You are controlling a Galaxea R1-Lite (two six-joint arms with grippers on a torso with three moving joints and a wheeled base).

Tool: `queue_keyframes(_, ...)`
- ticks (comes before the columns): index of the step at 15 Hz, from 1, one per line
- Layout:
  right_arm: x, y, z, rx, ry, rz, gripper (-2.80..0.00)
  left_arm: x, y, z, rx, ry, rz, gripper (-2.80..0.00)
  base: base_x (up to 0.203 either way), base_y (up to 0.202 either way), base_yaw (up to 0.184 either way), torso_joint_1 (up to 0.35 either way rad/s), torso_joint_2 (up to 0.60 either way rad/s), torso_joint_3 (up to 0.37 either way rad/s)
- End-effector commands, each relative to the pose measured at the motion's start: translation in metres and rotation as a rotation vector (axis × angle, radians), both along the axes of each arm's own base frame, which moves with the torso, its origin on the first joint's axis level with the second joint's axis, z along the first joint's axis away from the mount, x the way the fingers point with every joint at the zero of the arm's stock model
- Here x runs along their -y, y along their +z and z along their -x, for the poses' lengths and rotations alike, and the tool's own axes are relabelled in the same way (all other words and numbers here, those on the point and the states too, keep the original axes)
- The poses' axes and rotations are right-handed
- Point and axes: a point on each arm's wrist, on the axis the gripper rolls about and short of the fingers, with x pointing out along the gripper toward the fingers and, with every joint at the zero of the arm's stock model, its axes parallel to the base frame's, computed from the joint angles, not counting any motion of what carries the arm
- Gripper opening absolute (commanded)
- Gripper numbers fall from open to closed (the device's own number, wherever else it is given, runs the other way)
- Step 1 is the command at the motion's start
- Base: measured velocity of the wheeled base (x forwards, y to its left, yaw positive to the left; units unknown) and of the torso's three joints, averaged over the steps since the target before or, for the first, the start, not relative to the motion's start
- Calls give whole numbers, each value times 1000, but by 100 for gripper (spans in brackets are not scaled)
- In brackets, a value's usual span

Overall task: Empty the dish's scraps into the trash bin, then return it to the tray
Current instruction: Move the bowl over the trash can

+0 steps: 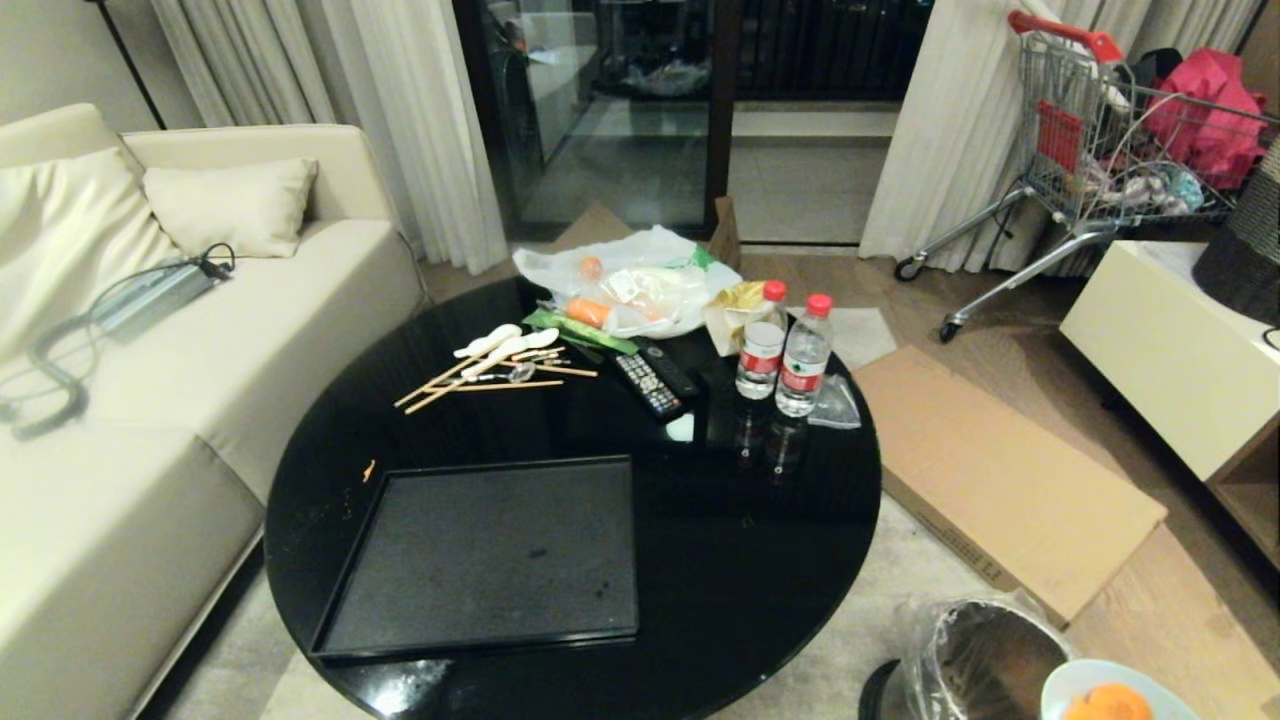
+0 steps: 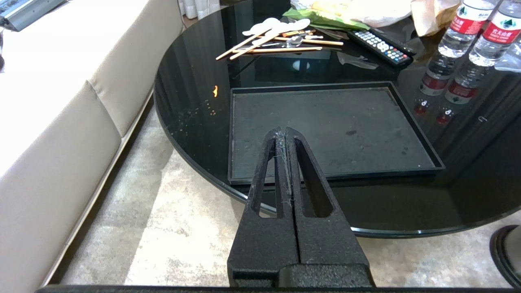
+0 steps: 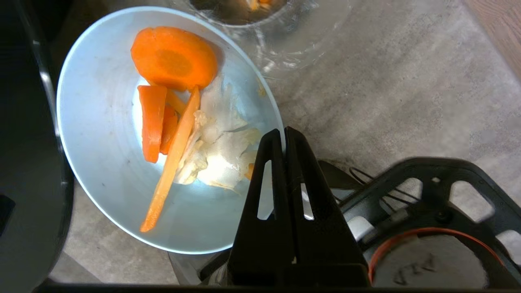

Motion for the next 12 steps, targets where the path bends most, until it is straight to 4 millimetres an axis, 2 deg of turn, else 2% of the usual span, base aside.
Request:
queue_keyframes(1,-1,-1,-4,4,-5,-4,-280,0,0,0,1,0,1,-280,0,0,0,0,0,0)
queue_keyframes(12,-2,0,-7,19,-6,-9,-280,0,0,0,1,0,1,-280,0,0,0,0,0,0)
